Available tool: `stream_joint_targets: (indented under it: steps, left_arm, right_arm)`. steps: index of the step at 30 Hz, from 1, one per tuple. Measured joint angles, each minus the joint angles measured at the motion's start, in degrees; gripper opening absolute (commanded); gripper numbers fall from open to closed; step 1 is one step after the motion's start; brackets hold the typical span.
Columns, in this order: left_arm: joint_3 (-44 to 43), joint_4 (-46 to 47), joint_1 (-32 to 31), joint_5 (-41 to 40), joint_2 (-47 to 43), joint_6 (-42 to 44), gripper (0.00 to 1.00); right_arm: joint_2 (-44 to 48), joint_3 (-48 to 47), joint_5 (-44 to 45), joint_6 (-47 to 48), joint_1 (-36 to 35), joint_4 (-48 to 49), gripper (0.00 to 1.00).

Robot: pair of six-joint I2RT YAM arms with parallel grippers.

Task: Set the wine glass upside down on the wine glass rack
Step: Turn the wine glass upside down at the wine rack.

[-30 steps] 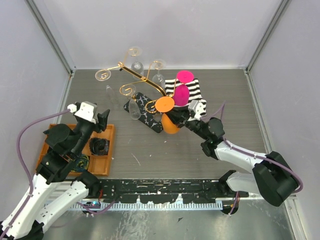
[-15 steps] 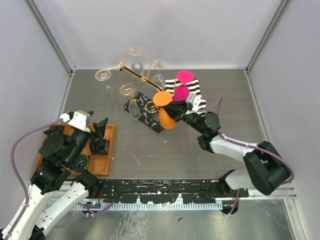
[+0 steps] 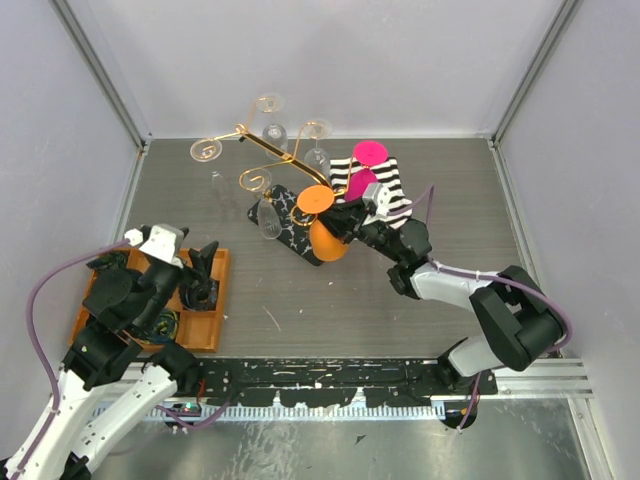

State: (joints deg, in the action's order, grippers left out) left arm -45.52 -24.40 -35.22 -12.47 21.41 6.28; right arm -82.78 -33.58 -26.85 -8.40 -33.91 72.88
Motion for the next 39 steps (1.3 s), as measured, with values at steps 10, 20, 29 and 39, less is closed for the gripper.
stream_joint_targets:
  steps: [10, 20, 29, 39]
  left_arm:
    - [0.66, 0.04, 0.0, 0.24, 0.0, -0.59, 0.69]
    - [0.79, 0.02, 0.0, 0.63, -0.09, -0.79, 0.69]
    - [0.79, 0.02, 0.0, 0.66, -0.26, -1.03, 0.69]
    - [0.79, 0.02, 0.0, 1.29, -0.26, -1.51, 0.69]
  right_arm:
    - [-1.97, -1.84, -1.77, -1.38, -0.85, 1.38, 0.01]
    - [-4.07, -2.95, -3.02, -2.1, -2.91, 2.19, 0.01]
    - [-4.61, -3.52, -5.88, -2.1, -3.98, 2.58, 0.01]
    - [-4.74, -3.3, -10.47, -2.95, -4.22, 4.76, 0.01]
